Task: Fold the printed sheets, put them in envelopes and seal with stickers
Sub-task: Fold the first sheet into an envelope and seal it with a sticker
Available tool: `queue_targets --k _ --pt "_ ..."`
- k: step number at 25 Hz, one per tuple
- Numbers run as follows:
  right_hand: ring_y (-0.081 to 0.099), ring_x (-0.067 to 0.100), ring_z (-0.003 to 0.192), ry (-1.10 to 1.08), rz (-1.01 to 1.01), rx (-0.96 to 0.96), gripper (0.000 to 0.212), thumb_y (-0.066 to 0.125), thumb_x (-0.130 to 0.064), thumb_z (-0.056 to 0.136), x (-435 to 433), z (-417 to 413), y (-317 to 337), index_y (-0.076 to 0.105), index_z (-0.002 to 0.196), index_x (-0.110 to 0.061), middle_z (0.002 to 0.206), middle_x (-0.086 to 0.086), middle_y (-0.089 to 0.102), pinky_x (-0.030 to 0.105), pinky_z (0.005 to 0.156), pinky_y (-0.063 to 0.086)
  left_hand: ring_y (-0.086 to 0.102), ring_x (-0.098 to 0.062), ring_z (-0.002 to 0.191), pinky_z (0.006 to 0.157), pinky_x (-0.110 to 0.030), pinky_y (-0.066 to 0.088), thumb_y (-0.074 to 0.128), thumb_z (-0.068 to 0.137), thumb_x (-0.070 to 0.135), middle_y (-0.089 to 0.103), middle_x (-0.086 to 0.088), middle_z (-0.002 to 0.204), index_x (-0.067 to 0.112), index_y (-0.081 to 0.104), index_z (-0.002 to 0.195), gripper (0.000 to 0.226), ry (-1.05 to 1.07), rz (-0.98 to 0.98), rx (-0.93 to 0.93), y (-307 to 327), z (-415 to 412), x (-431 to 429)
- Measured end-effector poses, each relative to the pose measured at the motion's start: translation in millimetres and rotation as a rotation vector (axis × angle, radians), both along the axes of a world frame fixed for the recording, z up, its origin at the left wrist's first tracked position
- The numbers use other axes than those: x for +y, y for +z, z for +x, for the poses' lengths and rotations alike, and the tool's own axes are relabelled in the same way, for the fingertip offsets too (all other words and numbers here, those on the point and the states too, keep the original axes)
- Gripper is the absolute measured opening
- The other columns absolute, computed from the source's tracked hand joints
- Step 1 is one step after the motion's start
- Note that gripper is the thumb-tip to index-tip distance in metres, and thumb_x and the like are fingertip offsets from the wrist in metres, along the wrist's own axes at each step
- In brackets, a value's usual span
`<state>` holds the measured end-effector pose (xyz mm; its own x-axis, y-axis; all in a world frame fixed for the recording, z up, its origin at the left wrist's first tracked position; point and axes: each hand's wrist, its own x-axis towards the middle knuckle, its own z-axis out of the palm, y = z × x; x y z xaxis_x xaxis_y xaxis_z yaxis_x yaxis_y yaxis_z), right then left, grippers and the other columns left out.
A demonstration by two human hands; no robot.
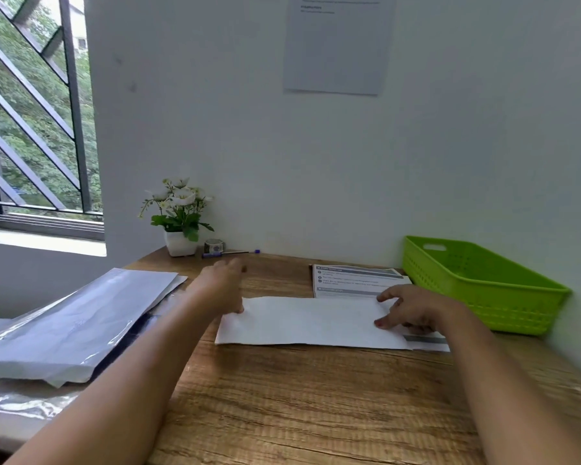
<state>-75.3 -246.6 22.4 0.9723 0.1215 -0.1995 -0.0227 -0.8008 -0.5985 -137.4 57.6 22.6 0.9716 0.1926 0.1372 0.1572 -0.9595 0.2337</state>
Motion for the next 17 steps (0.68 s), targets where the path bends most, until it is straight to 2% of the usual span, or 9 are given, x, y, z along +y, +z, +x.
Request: queue_targets --k 2,4,6,8,9,13,15,17 --pt "0.052 0.018 0.084 0.073 -0.078 0.003 0.062 0.076 -0.024 0.078 2 -2 1 0.050 0.135 -0.027 0.122 0.008 0.049 0.024 0.062 0.043 0.033 -0.022 0.136 0.110 -0.039 0.032 0.060 0.089 0.027 0.033 0.000 0.150 0.025 0.033 0.142 0.060 -0.267 0.089 -0.090 -10 0 -21" --pt "0.048 0.017 0.091 0.156 -0.206 -0.008 0.058 0.068 -0.027 0.086 6 -4 4 0.045 0.139 -0.031 0.136 0.006 0.043 0.023 0.069 0.042 0.018 -0.021 0.144 0.117 -0.044 0.016 0.043 0.095 0.043 0.021 0.003 0.156 0.032 0.025 0.146 0.054 -0.438 0.062 0.032 -21 0 -43" --pt "0.049 0.020 0.108 0.188 -0.311 -0.028 0.056 0.062 -0.032 0.089 9 -4 5 0.041 0.141 -0.034 0.147 0.005 0.038 0.023 0.084 0.042 0.004 -0.022 0.147 0.118 -0.051 0.005 0.027 0.096 0.056 0.008 0.004 0.159 0.037 0.013 0.148 0.057 -0.437 0.075 0.212 -30 5 -53" --pt "0.044 0.023 0.129 0.188 -0.391 -0.034 0.057 0.059 -0.037 0.091 11 -4 4 0.037 0.143 -0.034 0.151 0.005 0.034 0.027 0.104 0.035 -0.005 -0.023 0.147 0.116 -0.055 -0.001 0.017 0.094 0.061 -0.002 0.004 0.160 0.040 0.003 0.148 0.060 -0.405 0.092 0.283 -35 9 -52" --pt "0.040 0.023 0.134 0.188 -0.419 -0.035 0.057 0.057 -0.038 0.092 12 -4 4 0.036 0.144 -0.033 0.152 0.005 0.033 0.029 0.109 0.031 -0.006 -0.024 0.147 0.116 -0.056 -0.003 0.016 0.093 0.062 -0.004 0.003 0.160 0.041 0.000 0.148 0.060 -0.397 0.104 0.291 -37 10 -51" --pt "0.038 0.022 0.135 0.192 -0.489 -0.122 0.056 0.054 -0.033 0.094 21 -3 1 0.035 0.146 -0.027 0.150 0.005 0.036 0.027 0.108 0.031 -0.002 -0.023 0.147 0.117 -0.054 0.000 0.018 0.093 0.062 0.000 0.003 0.160 0.038 0.004 0.149 0.062 -0.390 0.082 0.297 -34 10 -50" --pt "0.038 0.022 0.135 0.197 -0.494 -0.204 0.059 0.055 -0.027 0.094 26 2 -2 0.030 0.147 -0.028 0.149 0.006 0.037 0.029 0.109 0.032 0.017 -0.024 0.145 0.117 -0.051 0.015 0.028 0.095 0.057 0.019 0.000 0.157 0.031 0.020 0.148 0.059 -0.389 0.003 0.202 -29 12 -47" --pt "0.044 0.021 0.131 0.171 -0.460 -0.292 0.054 0.053 -0.019 0.093 26 9 -6 0.037 0.144 -0.029 0.145 0.004 0.043 0.032 0.108 0.037 0.039 -0.023 0.132 0.108 -0.046 0.035 0.039 0.096 0.046 0.041 -0.002 0.146 0.027 0.037 0.140 0.048 -0.320 -0.047 -0.008 -24 19 -34"
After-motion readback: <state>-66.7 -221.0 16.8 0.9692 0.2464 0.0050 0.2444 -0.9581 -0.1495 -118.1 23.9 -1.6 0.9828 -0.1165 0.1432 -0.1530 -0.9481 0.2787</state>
